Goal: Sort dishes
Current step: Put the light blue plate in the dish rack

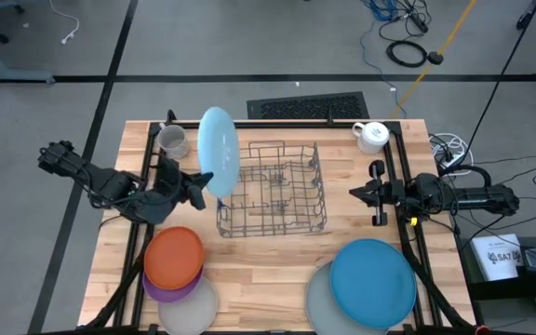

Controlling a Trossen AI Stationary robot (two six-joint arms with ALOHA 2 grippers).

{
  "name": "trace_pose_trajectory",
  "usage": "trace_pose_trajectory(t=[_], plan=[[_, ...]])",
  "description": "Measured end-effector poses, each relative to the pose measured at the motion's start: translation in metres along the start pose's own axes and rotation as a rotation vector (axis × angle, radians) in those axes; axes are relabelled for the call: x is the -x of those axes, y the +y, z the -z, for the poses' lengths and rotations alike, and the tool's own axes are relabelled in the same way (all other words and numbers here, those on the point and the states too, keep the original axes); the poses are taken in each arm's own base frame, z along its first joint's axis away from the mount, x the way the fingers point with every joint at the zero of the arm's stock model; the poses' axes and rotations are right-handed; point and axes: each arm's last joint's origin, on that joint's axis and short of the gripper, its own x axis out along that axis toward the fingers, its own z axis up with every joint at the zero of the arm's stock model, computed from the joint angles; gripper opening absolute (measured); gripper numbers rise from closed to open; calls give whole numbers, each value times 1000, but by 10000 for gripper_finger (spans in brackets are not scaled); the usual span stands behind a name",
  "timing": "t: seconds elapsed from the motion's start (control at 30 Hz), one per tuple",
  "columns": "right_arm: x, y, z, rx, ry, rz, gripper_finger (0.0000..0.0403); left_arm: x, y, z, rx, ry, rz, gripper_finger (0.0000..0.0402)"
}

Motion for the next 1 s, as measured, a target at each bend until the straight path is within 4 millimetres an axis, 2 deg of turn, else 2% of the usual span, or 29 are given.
trace_pose_trajectory(t=[0.6,0.83,1.0], plan=[[0,0,0,26,1,1,9,-4,-14,1,-36,3,80,0],[0,0,0,24,1,1,9,-16,-22,8,-57,19,90,0],[0,0,0,23,0,0,9,-32,-31,14,-44,36,105,0]])
